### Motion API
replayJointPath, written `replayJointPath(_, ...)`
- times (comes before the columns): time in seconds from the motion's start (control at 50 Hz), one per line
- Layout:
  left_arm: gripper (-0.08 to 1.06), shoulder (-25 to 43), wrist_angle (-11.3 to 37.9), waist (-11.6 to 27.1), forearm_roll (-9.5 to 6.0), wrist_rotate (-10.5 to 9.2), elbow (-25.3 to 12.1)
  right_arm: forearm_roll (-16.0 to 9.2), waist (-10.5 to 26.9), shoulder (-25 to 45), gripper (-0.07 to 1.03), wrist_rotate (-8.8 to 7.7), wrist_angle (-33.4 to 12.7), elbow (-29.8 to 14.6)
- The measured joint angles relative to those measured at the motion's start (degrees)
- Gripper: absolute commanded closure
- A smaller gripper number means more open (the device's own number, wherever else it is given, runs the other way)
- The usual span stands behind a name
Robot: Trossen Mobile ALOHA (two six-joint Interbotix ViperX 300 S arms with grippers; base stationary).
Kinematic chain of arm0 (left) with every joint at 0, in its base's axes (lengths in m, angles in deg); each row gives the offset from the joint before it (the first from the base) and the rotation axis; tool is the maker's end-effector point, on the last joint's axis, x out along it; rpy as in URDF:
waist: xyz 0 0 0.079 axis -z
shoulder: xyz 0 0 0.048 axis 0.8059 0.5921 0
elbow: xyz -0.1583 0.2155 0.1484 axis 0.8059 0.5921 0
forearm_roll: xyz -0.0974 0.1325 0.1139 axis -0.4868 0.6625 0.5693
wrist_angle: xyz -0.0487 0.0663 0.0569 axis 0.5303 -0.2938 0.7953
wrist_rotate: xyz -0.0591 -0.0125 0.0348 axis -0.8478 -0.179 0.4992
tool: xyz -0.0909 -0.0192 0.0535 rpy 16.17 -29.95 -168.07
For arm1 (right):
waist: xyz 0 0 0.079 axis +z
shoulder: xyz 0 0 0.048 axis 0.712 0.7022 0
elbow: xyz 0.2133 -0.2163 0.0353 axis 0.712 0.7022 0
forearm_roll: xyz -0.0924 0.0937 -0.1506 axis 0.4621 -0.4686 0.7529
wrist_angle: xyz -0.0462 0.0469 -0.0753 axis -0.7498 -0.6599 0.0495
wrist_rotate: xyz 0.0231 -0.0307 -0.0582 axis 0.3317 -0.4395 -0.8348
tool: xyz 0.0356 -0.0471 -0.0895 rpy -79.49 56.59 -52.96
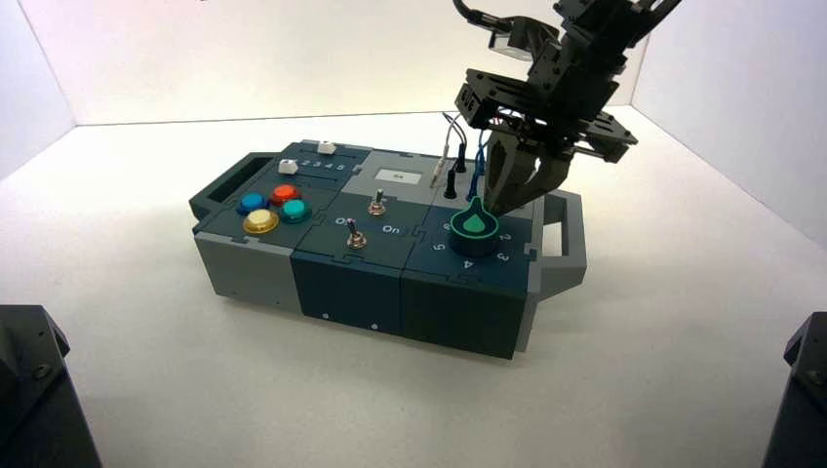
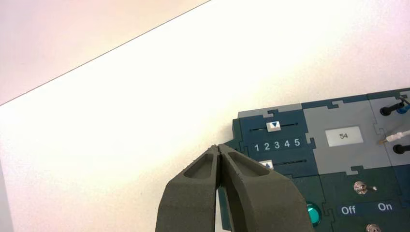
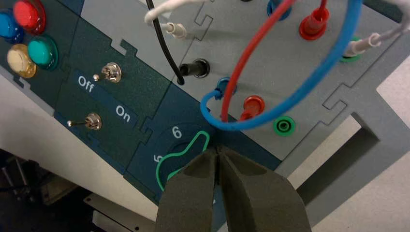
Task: Turn the knob to position 6.
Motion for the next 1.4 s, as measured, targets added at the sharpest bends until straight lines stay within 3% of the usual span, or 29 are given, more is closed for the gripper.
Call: replayJointPath(1.4,1.01,0.0,-0.2,0.0,0.09,0.0,0.1,0.1,0.4,2.6,0.99,0.0,-0.9,-3.6)
